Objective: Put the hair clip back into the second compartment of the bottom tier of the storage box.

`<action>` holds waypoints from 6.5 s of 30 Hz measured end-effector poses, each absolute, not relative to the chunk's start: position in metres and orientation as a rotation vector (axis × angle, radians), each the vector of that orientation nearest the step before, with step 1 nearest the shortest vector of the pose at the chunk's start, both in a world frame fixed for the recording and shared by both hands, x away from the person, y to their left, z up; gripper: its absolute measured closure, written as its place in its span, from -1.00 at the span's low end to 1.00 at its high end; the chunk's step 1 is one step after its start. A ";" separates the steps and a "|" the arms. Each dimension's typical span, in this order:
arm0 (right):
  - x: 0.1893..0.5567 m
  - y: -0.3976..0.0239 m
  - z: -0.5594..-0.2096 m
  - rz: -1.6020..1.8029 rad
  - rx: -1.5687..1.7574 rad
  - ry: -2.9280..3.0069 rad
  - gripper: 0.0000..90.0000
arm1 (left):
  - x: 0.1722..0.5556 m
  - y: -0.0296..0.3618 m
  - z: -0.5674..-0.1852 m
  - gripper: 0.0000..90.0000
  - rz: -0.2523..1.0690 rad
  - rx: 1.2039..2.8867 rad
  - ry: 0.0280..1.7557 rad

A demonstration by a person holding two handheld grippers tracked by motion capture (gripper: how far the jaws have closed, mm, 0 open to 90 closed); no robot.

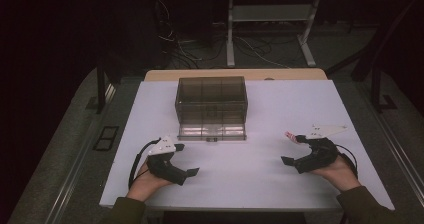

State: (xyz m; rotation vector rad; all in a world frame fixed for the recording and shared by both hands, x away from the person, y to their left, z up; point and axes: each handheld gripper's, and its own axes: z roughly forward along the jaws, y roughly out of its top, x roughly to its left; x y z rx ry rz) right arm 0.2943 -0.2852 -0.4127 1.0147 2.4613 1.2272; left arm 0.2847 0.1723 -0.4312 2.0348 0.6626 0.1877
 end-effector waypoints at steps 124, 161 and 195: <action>0.357 -0.327 -0.420 1.106 1.149 2.469 -0.15 | 0.285 0.174 -0.432 -1.00 0.183 2.042 0.666; 0.374 -0.320 -0.446 1.045 1.061 2.553 0.34 | 0.285 0.174 -0.432 -1.00 0.186 2.037 0.668; 0.369 -0.318 -0.445 0.995 1.021 2.543 0.51 | 0.284 0.174 -0.431 -1.00 0.188 2.034 0.667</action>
